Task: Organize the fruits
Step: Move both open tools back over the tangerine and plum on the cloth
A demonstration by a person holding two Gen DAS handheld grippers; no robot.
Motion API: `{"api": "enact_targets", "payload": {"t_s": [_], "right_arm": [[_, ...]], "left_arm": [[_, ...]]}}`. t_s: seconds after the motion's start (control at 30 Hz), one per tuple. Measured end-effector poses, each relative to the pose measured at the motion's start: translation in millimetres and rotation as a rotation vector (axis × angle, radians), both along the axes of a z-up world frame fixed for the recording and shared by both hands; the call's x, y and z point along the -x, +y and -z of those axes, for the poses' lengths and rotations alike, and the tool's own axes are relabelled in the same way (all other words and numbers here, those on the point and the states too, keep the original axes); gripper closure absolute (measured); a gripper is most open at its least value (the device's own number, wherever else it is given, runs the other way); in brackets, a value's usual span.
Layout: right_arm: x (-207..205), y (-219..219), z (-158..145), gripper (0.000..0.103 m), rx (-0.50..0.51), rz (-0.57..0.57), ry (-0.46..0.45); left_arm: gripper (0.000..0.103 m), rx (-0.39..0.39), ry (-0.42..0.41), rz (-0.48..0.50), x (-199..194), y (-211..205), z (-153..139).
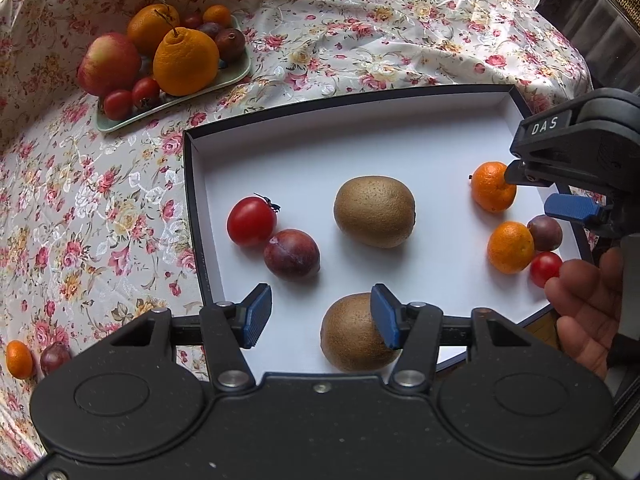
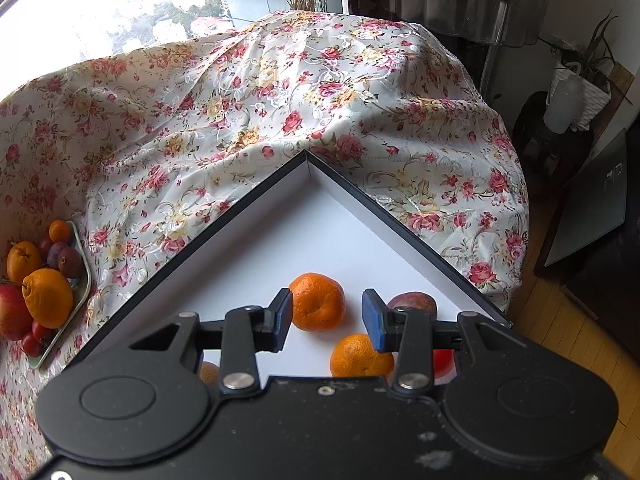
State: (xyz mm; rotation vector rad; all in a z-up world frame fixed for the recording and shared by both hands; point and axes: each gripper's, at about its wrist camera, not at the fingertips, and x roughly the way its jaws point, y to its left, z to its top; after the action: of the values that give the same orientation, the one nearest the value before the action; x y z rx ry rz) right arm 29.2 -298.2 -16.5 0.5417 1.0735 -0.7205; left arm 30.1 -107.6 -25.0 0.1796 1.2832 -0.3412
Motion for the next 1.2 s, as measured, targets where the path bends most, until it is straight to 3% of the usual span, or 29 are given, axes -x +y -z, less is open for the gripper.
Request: {"api": "enact_targets", "payload": {"t_s": [0.4, 0.87, 1.2], "right_arm": [[-20.0, 45.0, 4.8, 0.061, -0.041, -0.167, 0.089], [-42.4, 114.0, -6.4, 0.061, -0.064, -0.326, 0.088], [-57.3, 168.9, -12.1, 0.061, -0.162, -0.399, 0.061]], "left_arm": [[0.043, 0.002, -0.010, -0.090, -17.6, 36.1, -8.5], [0.043, -0.012, -0.007, -0.260, -46.7, 108.5, -14.6], [0.043, -0.044, -0.019, -0.342, -53.1, 166.8, -16.7]]}}
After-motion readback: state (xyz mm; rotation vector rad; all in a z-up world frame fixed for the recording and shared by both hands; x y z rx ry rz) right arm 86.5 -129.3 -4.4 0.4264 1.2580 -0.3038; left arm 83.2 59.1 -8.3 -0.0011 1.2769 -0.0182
